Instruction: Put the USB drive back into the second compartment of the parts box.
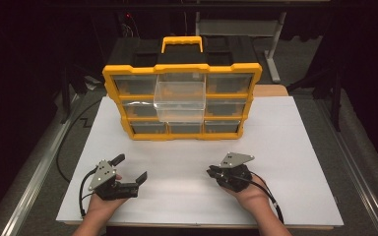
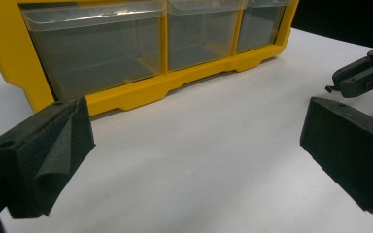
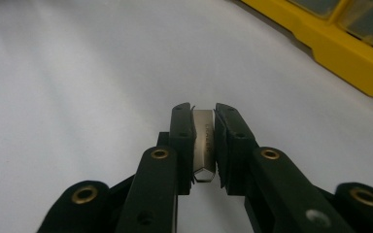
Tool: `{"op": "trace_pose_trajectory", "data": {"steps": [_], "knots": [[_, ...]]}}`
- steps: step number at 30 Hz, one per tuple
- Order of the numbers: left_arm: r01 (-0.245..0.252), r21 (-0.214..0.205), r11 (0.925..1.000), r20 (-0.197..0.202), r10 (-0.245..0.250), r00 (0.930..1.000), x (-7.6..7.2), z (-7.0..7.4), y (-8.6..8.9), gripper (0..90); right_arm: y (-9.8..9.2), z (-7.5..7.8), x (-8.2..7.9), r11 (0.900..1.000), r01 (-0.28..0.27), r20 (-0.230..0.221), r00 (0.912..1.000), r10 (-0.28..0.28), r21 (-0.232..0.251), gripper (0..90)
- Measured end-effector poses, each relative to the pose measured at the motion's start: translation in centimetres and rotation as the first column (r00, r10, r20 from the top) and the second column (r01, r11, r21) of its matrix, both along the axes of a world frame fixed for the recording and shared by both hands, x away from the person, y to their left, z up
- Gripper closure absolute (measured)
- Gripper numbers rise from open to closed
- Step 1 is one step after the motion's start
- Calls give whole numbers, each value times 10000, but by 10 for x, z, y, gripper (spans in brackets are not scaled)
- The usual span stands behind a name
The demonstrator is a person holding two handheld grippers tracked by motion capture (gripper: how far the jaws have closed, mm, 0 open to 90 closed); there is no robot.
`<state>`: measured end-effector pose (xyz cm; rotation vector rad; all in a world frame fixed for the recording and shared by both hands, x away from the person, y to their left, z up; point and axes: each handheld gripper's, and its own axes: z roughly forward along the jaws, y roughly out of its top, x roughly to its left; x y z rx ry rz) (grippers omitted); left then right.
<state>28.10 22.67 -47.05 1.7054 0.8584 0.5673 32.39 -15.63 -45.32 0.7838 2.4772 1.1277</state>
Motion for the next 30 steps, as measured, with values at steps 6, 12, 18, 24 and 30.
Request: {"op": "trace_pose_trajectory", "data": {"steps": [6,12,18,24,30], "knots": [[-36,-56,10000,19,36,10000,0,1,1,4,-11,0,2,9997,257,-65,9996,-257,25,802],[6,-62,10000,23,-6,10000,-1,1,1,5,-23,4,2,9980,624,0,9981,-624,39,802],[-22,-103,9999,57,23,10000,-1,1,3,5,-33,5,4,9961,883,0,9961,-883,22,802],[-5,-163,9999,43,6,10000,0,1,0,4,-34,6,4,9960,891,-34,9960,-891,95,802],[77,-43,10000,-19,-77,10000,1,1,-1,4,-32,13,7,9954,898,-246,9957,-890,343,803]]}}
